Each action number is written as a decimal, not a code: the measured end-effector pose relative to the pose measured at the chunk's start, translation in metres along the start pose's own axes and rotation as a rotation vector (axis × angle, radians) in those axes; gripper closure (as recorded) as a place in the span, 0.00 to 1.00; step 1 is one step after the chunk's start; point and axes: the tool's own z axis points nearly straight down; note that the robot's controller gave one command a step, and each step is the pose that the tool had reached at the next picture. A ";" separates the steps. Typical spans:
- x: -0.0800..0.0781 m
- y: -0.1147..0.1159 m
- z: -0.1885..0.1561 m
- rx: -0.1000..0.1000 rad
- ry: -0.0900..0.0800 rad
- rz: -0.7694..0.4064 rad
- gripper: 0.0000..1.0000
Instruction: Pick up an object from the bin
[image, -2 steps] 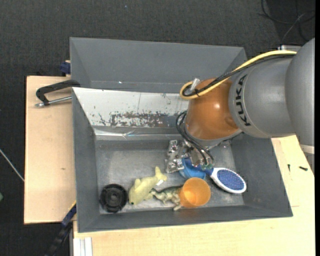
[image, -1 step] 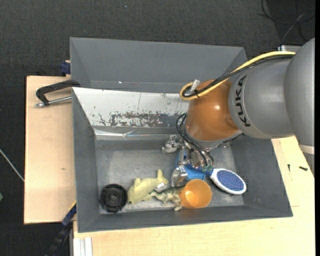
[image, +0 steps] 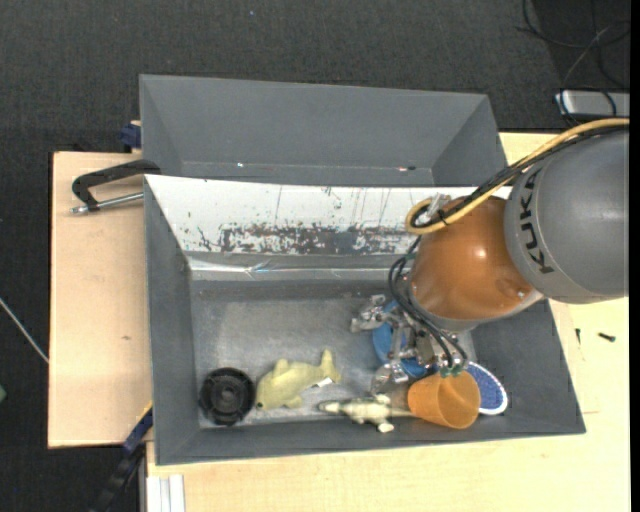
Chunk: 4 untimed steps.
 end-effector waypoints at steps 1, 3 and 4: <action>-0.004 -0.046 0.014 -0.003 0.017 -0.070 0.00; 0.021 -0.076 -0.014 0.002 0.033 0.081 1.00; -0.016 -0.149 -0.122 0.007 0.023 -0.104 1.00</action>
Offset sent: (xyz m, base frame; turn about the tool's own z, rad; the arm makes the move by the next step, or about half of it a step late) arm 0.0061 -0.0472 -0.0174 -0.0699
